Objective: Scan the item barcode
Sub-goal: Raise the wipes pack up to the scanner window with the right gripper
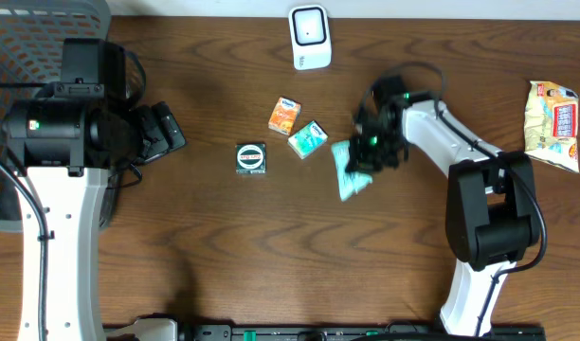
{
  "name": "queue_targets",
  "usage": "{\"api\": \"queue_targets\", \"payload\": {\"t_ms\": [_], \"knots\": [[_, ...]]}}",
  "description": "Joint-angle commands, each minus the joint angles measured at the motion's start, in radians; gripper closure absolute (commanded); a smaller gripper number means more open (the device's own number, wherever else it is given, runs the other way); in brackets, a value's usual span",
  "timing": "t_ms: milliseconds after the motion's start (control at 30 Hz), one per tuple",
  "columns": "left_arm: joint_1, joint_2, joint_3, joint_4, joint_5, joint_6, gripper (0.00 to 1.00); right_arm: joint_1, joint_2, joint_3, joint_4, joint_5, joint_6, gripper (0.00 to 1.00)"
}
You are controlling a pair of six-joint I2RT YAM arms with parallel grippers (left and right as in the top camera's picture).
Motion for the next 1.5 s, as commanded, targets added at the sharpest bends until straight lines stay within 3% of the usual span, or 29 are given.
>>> {"api": "queue_targets", "payload": {"t_ms": [0, 333, 567, 800, 1167, 1267, 1467], "knots": [[0.005, 0.003, -0.002, -0.002, -0.008, -0.004, 0.02, 0.005, -0.004, 0.153, 0.029, 0.018, 0.082, 0.99], [0.005, 0.003, -0.002, -0.002, -0.008, -0.004, 0.02, 0.005, 0.054, 0.460, 0.285, -0.069, 0.291, 0.99], [0.005, 0.003, -0.002, -0.002, -0.008, -0.004, 0.02, 0.002, 0.325, 0.790, 0.436, -0.171, 0.452, 0.99], [0.005, 0.003, -0.002, -0.002, -0.008, -0.004, 0.02, -0.006, 0.475, 0.903, 0.541, -0.166, 0.555, 0.99], [0.005, 0.003, -0.002, -0.002, -0.008, -0.004, 0.02, -0.013, 0.507, 0.903, 0.528, -0.188, 0.536, 0.99], [0.005, 0.003, -0.002, -0.002, -0.008, -0.004, 0.02, -0.035, 0.484, 0.904, 0.493, -0.185, 0.451, 0.99], [0.005, 0.003, -0.002, -0.002, -0.008, -0.004, 0.03, -0.123, 0.348, 0.905, 0.224, 0.031, 0.221, 0.99]]}}
